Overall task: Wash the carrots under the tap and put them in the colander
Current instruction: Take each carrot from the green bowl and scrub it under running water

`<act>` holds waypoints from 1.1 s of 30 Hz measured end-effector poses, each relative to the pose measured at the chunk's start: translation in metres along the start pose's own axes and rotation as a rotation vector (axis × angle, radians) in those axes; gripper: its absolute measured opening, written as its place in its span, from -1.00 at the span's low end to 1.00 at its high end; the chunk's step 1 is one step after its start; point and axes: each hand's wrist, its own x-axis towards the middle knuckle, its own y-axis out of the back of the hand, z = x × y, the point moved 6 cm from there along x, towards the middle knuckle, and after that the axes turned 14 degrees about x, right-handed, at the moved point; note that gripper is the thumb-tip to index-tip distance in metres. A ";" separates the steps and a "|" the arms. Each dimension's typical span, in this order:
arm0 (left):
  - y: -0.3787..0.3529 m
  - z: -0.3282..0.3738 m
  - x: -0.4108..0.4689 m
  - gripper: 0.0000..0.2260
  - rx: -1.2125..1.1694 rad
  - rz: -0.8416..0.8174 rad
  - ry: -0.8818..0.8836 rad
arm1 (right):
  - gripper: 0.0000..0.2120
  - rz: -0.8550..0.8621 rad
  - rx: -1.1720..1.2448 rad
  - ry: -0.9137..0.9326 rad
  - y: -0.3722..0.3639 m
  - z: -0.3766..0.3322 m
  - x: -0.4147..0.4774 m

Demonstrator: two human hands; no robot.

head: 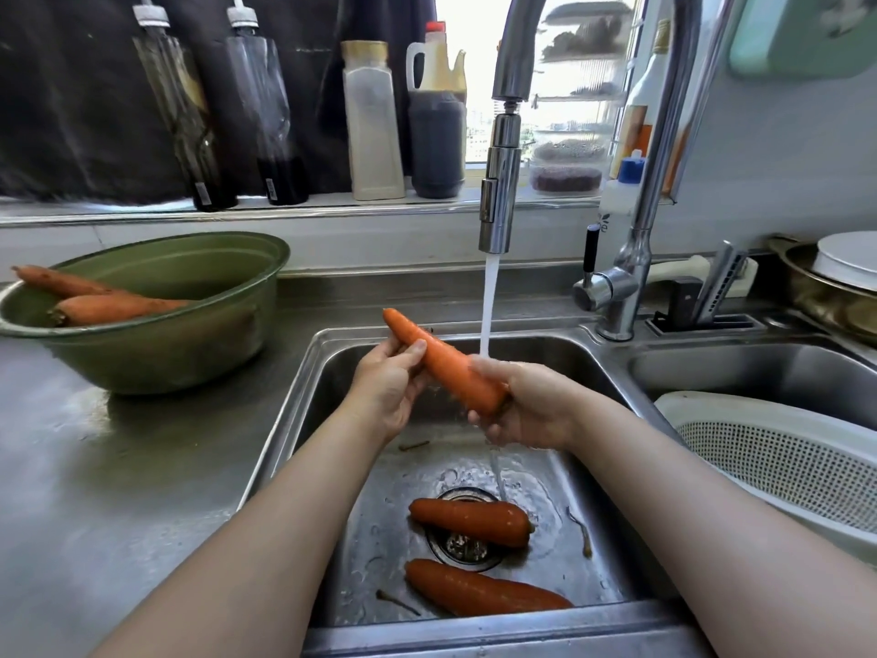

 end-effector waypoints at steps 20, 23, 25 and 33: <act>-0.012 -0.006 -0.006 -0.57 0.196 -0.104 -0.036 | -0.72 -0.200 -0.314 0.059 0.005 -0.004 -0.007; -0.022 -0.010 -0.009 -0.56 0.261 -0.192 -0.024 | -0.72 -0.107 -0.490 0.161 -0.001 -0.004 -0.006; -0.027 -0.011 -0.010 -0.60 0.285 -0.231 -0.029 | -0.72 -0.056 -0.543 0.235 -0.008 -0.006 -0.006; -0.022 0.003 -0.014 -0.58 0.471 -0.114 -0.264 | -0.59 0.005 -0.849 0.167 0.002 -0.006 0.000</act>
